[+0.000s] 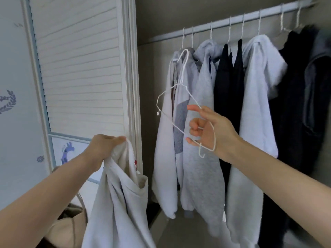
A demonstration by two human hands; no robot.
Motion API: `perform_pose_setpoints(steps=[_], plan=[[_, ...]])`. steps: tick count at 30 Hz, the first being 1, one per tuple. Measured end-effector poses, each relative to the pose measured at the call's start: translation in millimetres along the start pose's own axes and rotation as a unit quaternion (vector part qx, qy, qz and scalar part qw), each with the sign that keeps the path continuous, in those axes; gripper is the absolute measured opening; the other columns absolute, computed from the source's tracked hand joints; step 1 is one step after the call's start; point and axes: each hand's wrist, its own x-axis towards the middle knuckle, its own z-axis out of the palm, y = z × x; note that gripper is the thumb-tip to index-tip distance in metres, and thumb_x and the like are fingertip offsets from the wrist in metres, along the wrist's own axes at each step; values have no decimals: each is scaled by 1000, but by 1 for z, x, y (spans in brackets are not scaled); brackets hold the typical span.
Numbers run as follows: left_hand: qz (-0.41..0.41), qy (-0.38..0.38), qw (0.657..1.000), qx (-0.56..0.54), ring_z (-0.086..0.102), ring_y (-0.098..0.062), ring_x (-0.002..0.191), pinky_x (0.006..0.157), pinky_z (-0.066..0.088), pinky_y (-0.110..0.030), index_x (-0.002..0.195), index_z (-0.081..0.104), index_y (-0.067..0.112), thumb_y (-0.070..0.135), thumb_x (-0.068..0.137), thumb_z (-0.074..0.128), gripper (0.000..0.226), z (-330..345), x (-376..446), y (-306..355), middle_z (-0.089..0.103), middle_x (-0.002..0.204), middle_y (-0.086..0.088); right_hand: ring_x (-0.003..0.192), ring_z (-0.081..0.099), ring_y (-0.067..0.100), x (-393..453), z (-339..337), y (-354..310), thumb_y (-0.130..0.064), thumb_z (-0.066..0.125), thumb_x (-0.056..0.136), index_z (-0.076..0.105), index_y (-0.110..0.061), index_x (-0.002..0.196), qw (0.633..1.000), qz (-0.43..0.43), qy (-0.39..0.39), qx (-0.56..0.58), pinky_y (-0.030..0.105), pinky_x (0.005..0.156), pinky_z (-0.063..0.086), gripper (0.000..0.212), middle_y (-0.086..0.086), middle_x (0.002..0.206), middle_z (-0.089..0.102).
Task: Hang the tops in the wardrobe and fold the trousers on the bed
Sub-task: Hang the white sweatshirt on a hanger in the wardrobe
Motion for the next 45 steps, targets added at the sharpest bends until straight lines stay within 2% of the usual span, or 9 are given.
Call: perform_pose_setpoints(steps=[4,9,13,21,30,36,39,43,45], plan=[[12,-12,998,60,67,-30,89,81,53,-33,91,73,0,19,84,75,20,-4,-4,-16,72,90,-13,59,48,17,-36,-37,-2,-26,52,88,64,-16,121,997,44,-55,-17,47,76,49,36,5,65,49],[54,54,989,129,42,-18,82,61,32,-25,85,58,17,21,89,70,12,-11,-11,-35,50,85,-4,57,44,19,-67,-78,-14,-25,45,92,59,-15,128,981,110,-157,-29,47,74,48,39,5,63,46],[109,93,972,186,51,-10,68,60,38,-17,101,74,18,23,92,65,13,-13,-28,-44,65,83,1,55,48,21,-81,-106,-18,-25,43,96,53,-13,134,948,186,-257,-39,50,78,47,41,7,64,49],[173,-13,966,193,59,23,79,68,38,5,86,71,36,21,91,66,17,7,-72,-23,67,80,33,61,49,20,-80,-122,4,-31,52,92,50,-13,138,928,149,-328,-97,46,80,47,49,9,64,52],[241,-87,955,150,64,5,78,73,45,-7,92,78,23,25,93,63,15,51,-100,23,73,84,17,60,49,23,-69,-150,7,-23,46,95,47,-7,140,933,144,-324,-67,45,78,46,48,12,59,54],[265,-63,960,65,68,-13,99,97,50,-29,99,77,12,23,92,64,18,85,-88,55,76,99,0,54,52,16,-83,-170,8,-33,56,92,49,-15,139,946,137,-292,-23,48,79,49,51,6,58,53],[290,-61,954,46,69,-9,99,95,50,-30,98,78,17,24,91,67,16,106,-77,74,76,98,6,47,48,16,-91,-190,-16,-31,59,91,49,-14,139,953,128,-273,12,49,76,49,52,2,54,49],[316,-61,945,55,70,-5,89,83,54,-22,91,79,27,28,91,66,13,123,-51,99,76,91,8,57,56,26,-107,-209,-53,-14,30,104,24,4,147,913,139,-337,185,65,94,36,47,10,59,48],[325,-80,938,86,68,-10,81,72,55,-19,86,79,22,30,93,64,18,126,-37,108,74,87,-4,43,50,21,-114,-211,-63,-23,54,95,41,-3,142,952,108,-271,91,62,86,45,52,10,48,36]])
